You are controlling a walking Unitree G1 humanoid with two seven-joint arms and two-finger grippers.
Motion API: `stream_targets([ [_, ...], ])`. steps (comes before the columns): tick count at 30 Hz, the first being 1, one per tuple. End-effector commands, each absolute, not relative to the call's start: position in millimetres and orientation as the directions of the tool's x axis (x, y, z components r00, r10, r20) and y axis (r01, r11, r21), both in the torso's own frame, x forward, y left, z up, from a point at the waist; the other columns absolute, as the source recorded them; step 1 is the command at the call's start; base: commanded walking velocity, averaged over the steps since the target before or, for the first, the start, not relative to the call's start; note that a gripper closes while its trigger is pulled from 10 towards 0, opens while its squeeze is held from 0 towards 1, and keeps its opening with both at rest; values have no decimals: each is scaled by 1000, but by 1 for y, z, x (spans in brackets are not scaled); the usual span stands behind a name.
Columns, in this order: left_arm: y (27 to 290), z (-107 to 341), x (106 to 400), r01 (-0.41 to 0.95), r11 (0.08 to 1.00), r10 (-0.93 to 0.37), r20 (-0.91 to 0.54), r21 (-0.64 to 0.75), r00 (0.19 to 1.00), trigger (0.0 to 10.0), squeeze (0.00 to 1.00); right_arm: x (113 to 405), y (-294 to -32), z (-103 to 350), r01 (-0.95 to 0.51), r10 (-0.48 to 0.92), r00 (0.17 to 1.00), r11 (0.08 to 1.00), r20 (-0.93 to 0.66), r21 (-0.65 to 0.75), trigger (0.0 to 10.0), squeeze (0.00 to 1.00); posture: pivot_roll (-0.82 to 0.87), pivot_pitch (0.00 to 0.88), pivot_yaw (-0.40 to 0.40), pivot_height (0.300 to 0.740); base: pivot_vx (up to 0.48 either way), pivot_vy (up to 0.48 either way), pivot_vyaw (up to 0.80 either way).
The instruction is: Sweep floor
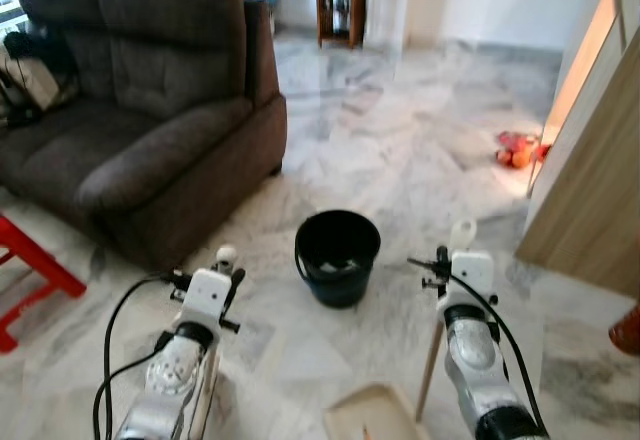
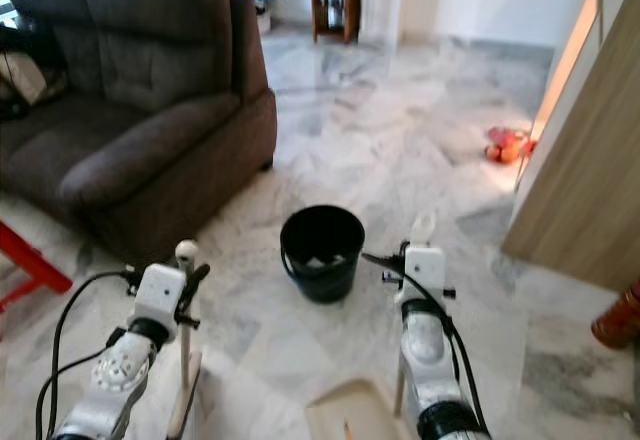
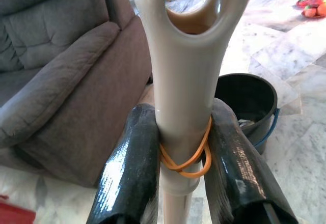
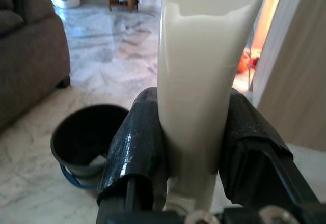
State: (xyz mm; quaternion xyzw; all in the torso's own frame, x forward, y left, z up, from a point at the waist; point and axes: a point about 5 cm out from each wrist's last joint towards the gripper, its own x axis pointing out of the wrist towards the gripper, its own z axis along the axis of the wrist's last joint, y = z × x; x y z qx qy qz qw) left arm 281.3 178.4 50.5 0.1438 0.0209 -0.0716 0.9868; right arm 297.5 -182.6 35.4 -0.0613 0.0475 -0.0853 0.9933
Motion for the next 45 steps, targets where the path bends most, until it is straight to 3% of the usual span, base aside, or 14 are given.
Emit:
stream_targets([
  [1, 183, 63, 290, 105, 951, -111, 4, 290, 994, 10000, 0, 301, -182, 42, 162, -168, 985, 980, -45, -116, 10000, 0, 115, 0, 70, 740, 0, 0, 0],
  [12, 206, 71, 301, -1, 964, -10, 38, 266, 999, 10000, 0, 295, -181, 34, 167, -172, 983, 982, -60, -88, 10000, 0, 95, 0, 99, 740, 0, 0, 0],
  [17, 213, 69, 298, -23, 961, 12, 42, 274, 999, 10000, 0, 277, -179, 25, 131, -137, 990, 985, -45, -109, 10000, 0, 107, 0, 98, 740, 0, 0, 0],
  [27, 216, 62, 289, -55, 964, 46, 38, 260, 998, 10000, 0, 264, -198, 13, 164, -177, 980, 978, -95, -127, 10000, 0, 119, 0, 73, 740, 0, 0, 0],
  [36, 210, 52, 281, -70, 973, 66, 23, 221, 998, 10000, 0, 268, -211, 17, 181, -202, 973, 967, -109, -177, 10000, 0, 145, 0, 21, 740, 0, 0, -778],
  [45, 212, 51, 281, -73, 972, 71, 15, 222, 997, 10000, 0, 272, -215, 20, 205, -224, 970, 964, -99, -169, 10000, 0, 128, 0, 36, 740, 0, 0, -800],
])
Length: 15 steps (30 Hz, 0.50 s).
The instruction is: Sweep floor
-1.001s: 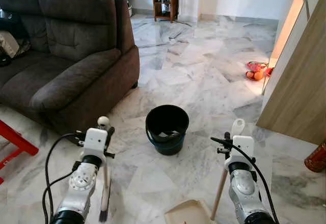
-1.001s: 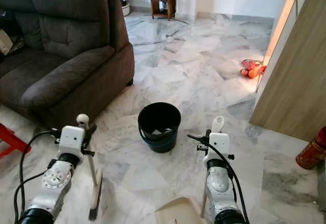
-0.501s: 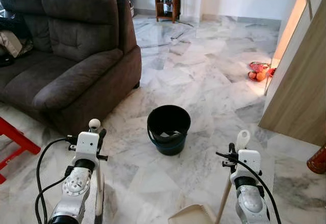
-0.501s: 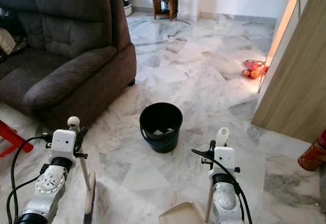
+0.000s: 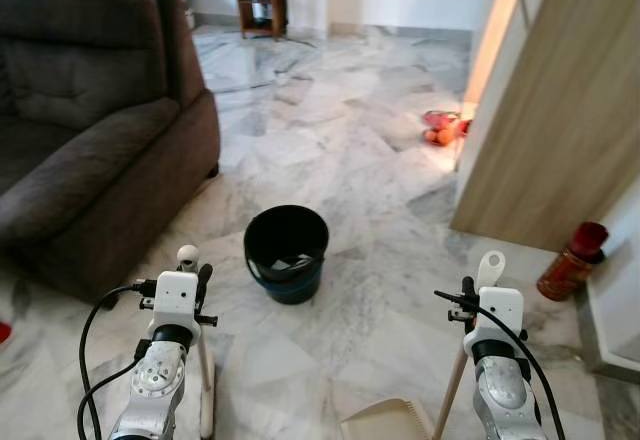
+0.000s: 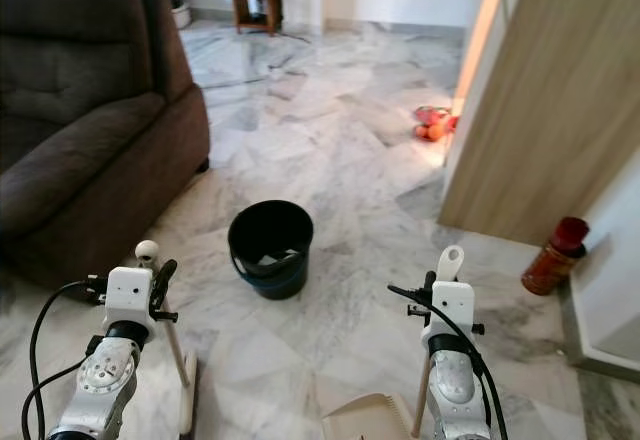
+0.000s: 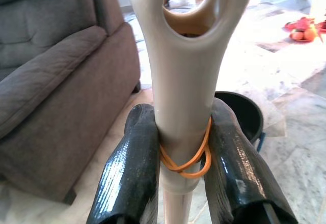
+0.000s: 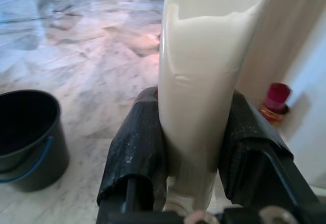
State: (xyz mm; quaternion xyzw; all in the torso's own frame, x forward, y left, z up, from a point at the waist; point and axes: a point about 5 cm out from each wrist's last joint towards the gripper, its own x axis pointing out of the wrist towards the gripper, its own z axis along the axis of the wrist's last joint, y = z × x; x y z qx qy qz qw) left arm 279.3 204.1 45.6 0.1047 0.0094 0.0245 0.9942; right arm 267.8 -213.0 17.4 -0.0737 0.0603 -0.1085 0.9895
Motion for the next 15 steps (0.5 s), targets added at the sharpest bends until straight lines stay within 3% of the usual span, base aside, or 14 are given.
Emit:
stream_targets([
  [1, 212, 51, 281, -68, 972, 67, 11, 225, 998, 10000, 0, 272, -214, 20, 208, -226, 969, 964, -98, -169, 10000, 0, 126, 0, 42, 740, 0, 0, -800],
  [15, 214, 51, 282, -39, 963, 43, -9, 268, 999, 10000, 0, 270, -208, 17, 223, -242, 964, 961, -107, -164, 10000, 0, 120, 0, 71, 740, 0, -17, -800],
])
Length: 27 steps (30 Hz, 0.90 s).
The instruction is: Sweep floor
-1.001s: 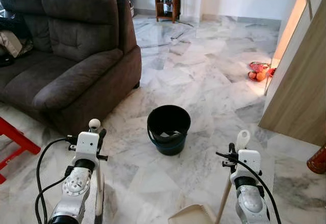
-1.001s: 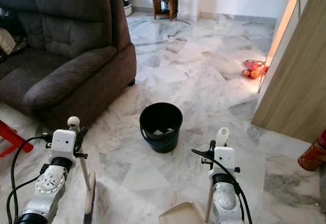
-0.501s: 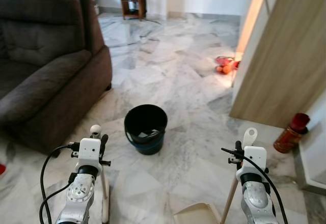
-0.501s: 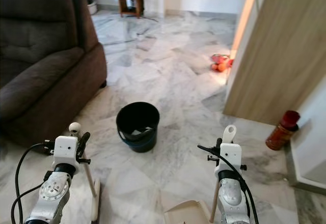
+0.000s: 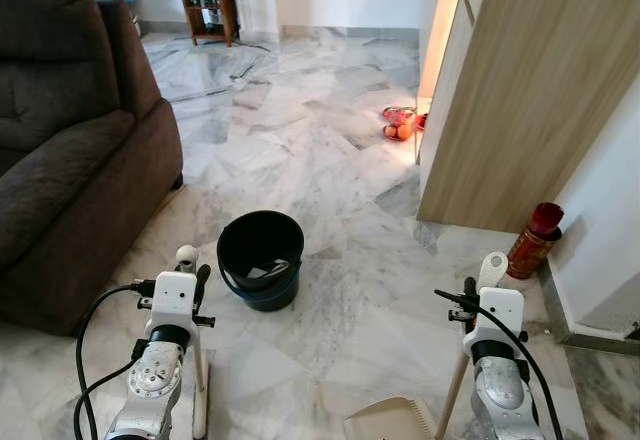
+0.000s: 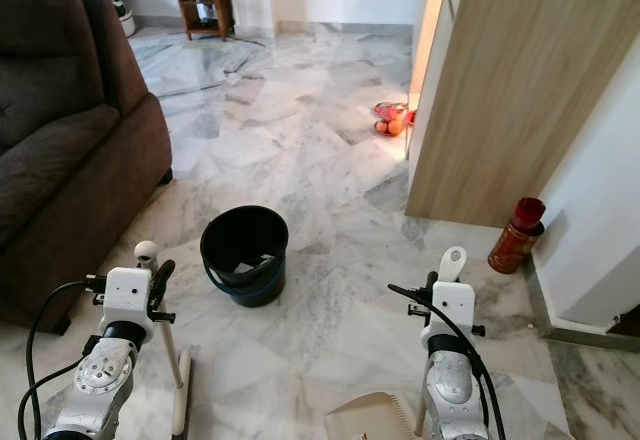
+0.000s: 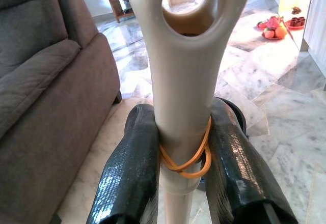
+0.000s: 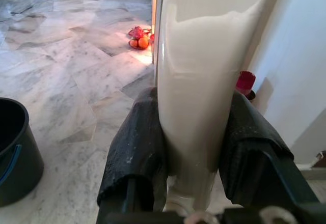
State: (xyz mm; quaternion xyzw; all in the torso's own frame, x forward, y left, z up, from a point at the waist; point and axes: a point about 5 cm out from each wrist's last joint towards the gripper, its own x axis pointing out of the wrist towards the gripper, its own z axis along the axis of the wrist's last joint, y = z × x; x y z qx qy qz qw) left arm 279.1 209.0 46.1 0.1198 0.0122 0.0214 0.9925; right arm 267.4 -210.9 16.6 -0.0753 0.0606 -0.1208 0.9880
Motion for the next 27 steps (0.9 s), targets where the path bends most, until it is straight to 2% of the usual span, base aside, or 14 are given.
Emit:
stream_targets([
  [1, 214, 51, 282, -39, 963, 42, -8, 268, 999, 10000, 0, 270, -207, 17, 223, -242, 964, 961, -106, -164, 10000, 0, 119, 0, 72, 740, 0, -244, -800],
  [9, 208, 54, 288, -38, 967, 39, 0, 252, 999, 10000, 0, 273, -208, 19, 221, -240, 965, 960, -102, -169, 10000, 0, 84, 0, 69, 740, 0, -92, -800],
  [19, 217, 52, 286, -23, 965, 31, -26, 261, 999, 10000, 0, 271, -206, 20, 257, -273, 958, 954, -84, -157, 10000, 0, -5, 0, 128, 740, 0, 0, -800],
  [27, 218, 58, 298, 19, 959, -8, -42, 283, 999, 10000, 0, 267, -203, 18, 296, -309, 948, 943, -75, -150, 10000, 0, -77, 0, 191, 740, 0, -79, -800],
])
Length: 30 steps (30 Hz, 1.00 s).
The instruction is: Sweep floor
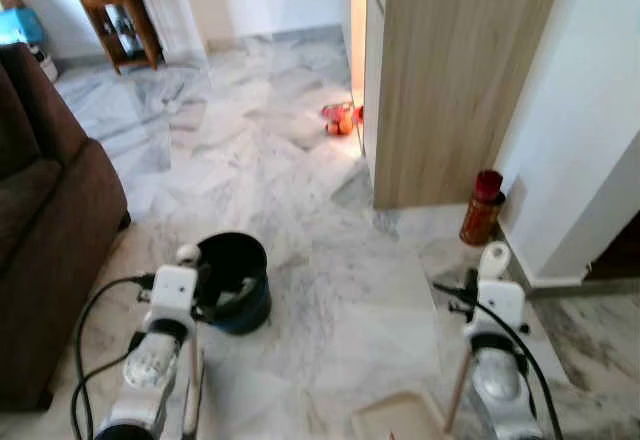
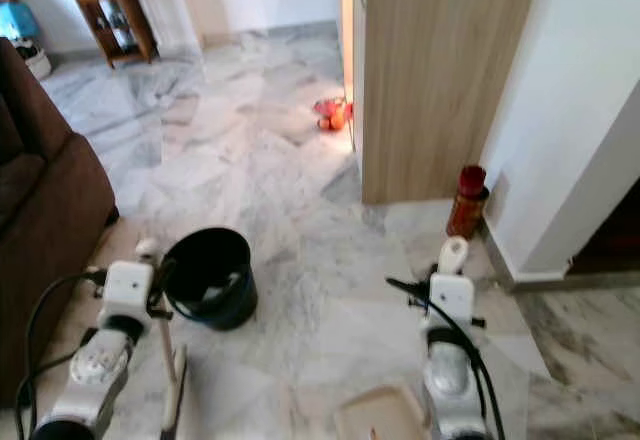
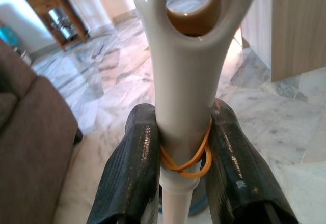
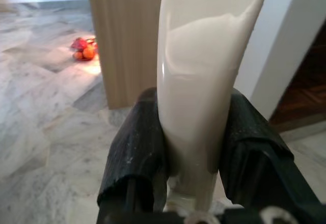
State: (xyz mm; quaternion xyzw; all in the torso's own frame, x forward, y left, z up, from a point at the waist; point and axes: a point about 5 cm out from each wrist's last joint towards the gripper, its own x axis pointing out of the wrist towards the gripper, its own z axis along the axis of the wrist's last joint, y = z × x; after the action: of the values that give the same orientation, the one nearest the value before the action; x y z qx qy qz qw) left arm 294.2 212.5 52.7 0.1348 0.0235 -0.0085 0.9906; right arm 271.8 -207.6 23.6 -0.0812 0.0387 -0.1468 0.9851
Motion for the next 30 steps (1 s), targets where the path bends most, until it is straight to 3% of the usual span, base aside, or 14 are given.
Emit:
stream_targets([
  [1, 218, 58, 298, 19, 959, -8, -42, 283, 999, 10000, 0, 267, -203, 18, 296, -309, 948, 943, -75, -150, 10000, 0, -77, 0, 191, 740, 0, 0, -800],
  [22, 219, 61, 306, 35, 961, -24, -44, 275, 999, 10000, 0, 274, -196, 23, 285, -296, 954, 947, -55, -150, 10000, 0, -83, 0, 205, 740, 0, 0, -800],
  [30, 221, 61, 305, -16, 965, 22, -23, 262, 999, 10000, 0, 280, -197, 29, 254, -264, 963, 954, -44, -158, 10000, 0, -16, 0, 156, 740, 0, 0, -800],
])
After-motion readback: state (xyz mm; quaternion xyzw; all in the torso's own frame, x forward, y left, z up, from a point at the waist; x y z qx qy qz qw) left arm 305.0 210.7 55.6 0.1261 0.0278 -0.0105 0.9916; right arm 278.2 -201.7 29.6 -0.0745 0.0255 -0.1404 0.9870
